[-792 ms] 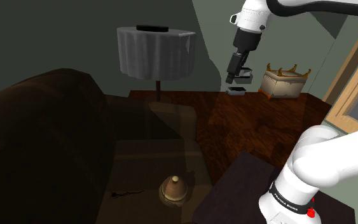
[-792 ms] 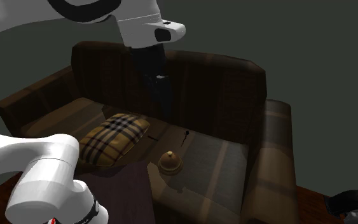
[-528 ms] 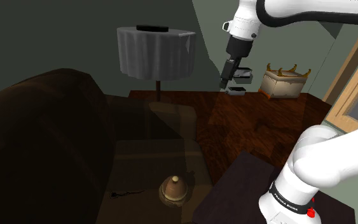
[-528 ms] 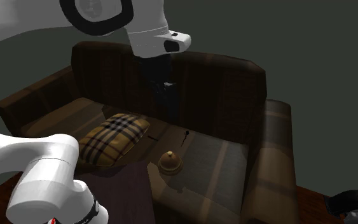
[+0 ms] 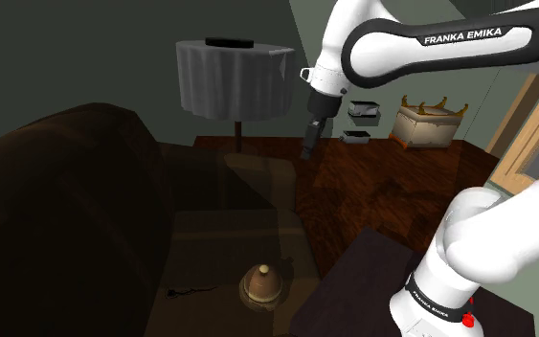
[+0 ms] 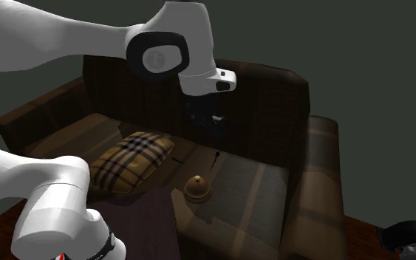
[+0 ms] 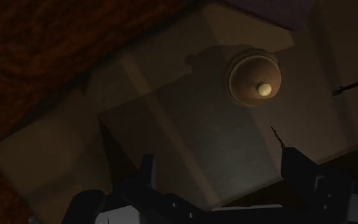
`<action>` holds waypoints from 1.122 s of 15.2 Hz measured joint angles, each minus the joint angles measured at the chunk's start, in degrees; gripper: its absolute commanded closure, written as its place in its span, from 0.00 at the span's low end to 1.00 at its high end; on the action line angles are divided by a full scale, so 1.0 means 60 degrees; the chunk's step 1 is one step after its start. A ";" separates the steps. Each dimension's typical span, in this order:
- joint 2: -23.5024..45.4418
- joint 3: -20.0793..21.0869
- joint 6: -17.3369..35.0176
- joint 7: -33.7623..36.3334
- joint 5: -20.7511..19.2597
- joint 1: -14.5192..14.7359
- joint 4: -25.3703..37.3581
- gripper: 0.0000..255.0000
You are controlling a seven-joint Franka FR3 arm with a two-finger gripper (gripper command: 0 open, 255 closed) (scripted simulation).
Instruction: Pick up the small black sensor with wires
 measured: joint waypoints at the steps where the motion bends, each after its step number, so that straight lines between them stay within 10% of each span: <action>1: 0.0203 0.0031 0.0328 -0.0094 0.0058 0.0086 -0.0118 0.00; 17: 0.4924 0.0537 0.4957 -0.1959 0.0920 0.1339 0.0135 0.00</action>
